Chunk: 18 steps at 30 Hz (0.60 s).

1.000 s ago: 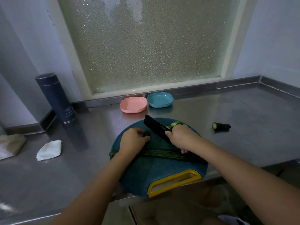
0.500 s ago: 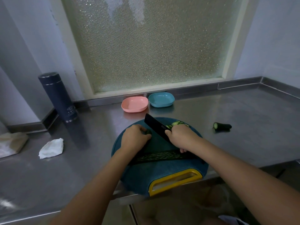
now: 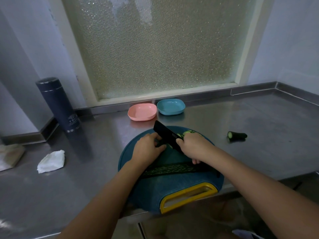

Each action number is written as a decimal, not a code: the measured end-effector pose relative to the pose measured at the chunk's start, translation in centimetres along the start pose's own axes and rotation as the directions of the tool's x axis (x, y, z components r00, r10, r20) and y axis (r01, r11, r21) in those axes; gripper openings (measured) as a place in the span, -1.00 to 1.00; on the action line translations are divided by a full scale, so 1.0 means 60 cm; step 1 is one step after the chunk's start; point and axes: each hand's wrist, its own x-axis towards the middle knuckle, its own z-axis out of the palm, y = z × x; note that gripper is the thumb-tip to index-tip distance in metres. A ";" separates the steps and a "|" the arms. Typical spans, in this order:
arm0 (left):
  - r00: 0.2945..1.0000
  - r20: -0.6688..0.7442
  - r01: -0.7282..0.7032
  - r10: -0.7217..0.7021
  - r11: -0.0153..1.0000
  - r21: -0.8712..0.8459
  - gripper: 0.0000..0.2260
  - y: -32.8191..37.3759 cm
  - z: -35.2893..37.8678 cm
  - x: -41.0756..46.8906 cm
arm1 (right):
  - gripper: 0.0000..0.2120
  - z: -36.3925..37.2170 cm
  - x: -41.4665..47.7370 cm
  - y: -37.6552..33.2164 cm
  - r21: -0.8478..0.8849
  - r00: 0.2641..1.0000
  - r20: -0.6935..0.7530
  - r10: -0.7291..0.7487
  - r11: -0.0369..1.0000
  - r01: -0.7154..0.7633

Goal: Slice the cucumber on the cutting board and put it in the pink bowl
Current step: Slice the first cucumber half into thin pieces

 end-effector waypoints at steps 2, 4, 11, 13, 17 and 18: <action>1.000 -0.001 -0.006 0.006 1.000 0.015 -0.76 -0.001 0.001 0.000 | -0.55 -0.003 -0.003 -0.001 -0.001 1.000 -0.002 -0.003 1.000 0.003; 1.000 0.000 -0.006 0.006 1.000 0.018 -0.74 0.000 0.001 0.000 | -0.56 -0.004 -0.005 -0.004 0.002 1.000 -0.011 -0.012 1.000 0.012; 1.000 0.011 -0.005 0.005 1.000 0.004 -0.76 0.000 -0.002 -0.001 | -0.53 -0.006 -0.018 -0.021 -0.004 0.999 0.020 0.038 0.999 -0.038; 1.000 0.026 -0.013 0.012 1.000 0.008 -0.76 -0.001 -0.005 0.000 | -0.54 -0.004 -0.020 -0.026 -0.015 0.996 0.049 0.074 0.997 -0.073; 0.998 0.063 -0.025 0.025 1.000 0.007 -0.79 -0.003 -0.013 0.003 | -0.54 0.000 -0.022 -0.032 0.008 0.992 0.065 0.104 0.995 -0.104; 0.997 0.075 -0.029 0.029 1.000 0.010 -0.80 -0.004 -0.016 0.004 | -0.54 0.002 -0.022 -0.033 0.017 0.993 0.063 0.104 0.994 -0.105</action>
